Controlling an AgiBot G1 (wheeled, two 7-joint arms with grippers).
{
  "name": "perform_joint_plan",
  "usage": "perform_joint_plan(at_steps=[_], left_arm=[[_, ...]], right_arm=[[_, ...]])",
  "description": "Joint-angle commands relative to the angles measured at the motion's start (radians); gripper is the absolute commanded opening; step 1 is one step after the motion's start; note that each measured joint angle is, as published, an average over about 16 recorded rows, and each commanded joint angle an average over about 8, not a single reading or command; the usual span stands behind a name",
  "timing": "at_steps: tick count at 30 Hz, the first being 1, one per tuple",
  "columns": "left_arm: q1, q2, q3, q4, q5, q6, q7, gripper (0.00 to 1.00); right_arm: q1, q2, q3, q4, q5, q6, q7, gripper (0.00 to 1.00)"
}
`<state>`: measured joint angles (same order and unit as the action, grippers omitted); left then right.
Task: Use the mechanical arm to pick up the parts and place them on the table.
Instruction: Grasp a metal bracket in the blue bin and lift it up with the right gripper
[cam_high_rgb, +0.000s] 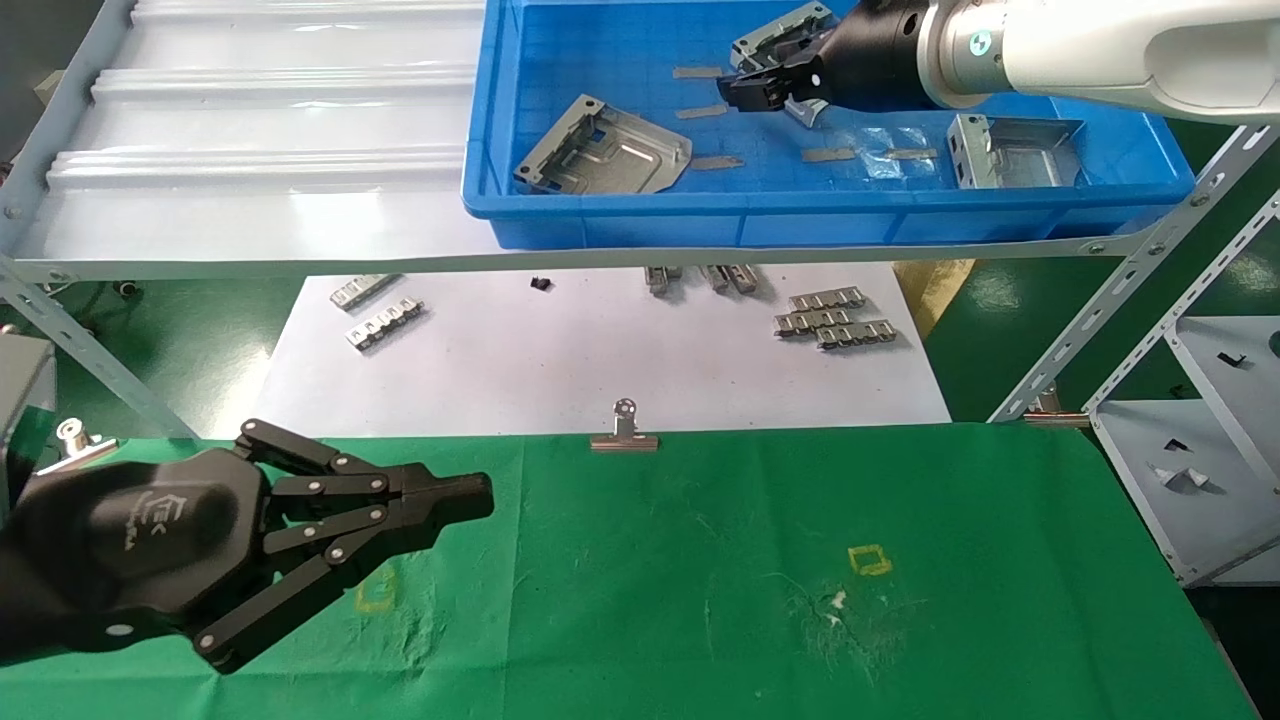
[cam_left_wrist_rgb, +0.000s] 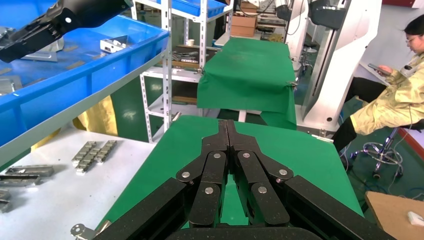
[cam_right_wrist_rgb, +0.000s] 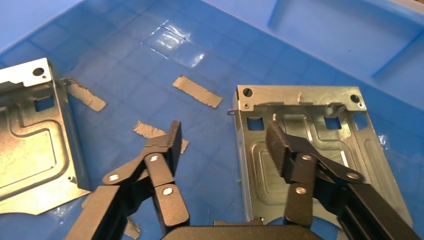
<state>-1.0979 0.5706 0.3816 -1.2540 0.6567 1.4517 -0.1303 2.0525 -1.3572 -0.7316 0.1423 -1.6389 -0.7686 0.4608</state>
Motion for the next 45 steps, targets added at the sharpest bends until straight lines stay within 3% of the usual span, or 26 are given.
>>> perform_joint_plan(at_steps=[1, 16, 29, 30, 37, 38, 45], left_arm=[[0.0, 0.0, 0.0, 0.0, 0.0, 0.0, 0.0, 0.0], [0.0, 0.0, 0.0, 0.0, 0.0, 0.0, 0.0, 0.0], [0.0, 0.0, 0.0, 0.0, 0.0, 0.0, 0.0, 0.0], [0.0, 0.0, 0.0, 0.0, 0.0, 0.0, 0.0, 0.08], [0.0, 0.0, 0.0, 0.0, 0.0, 0.0, 0.0, 0.95], [0.0, 0.0, 0.0, 0.0, 0.0, 0.0, 0.0, 1.0], [0.0, 0.0, 0.0, 0.0, 0.0, 0.0, 0.0, 1.0]], right_arm=[[-0.004, 0.0, -0.007, 0.003, -0.001, 0.008, 0.015, 0.0], [-0.022, 0.004, -0.042, 0.017, 0.007, 0.038, 0.052, 0.0], [-0.001, 0.021, -0.035, 0.046, 0.061, -0.026, -0.019, 0.0], [0.006, 0.025, -0.031, 0.052, 0.07, -0.042, -0.033, 0.0], [0.061, 0.083, 0.004, 0.1, 0.137, -0.216, -0.146, 0.0], [0.067, 0.095, 0.008, 0.11, 0.146, -0.248, -0.163, 0.0], [0.107, 0.199, 0.017, 0.197, 0.185, -0.501, -0.256, 0.0]])
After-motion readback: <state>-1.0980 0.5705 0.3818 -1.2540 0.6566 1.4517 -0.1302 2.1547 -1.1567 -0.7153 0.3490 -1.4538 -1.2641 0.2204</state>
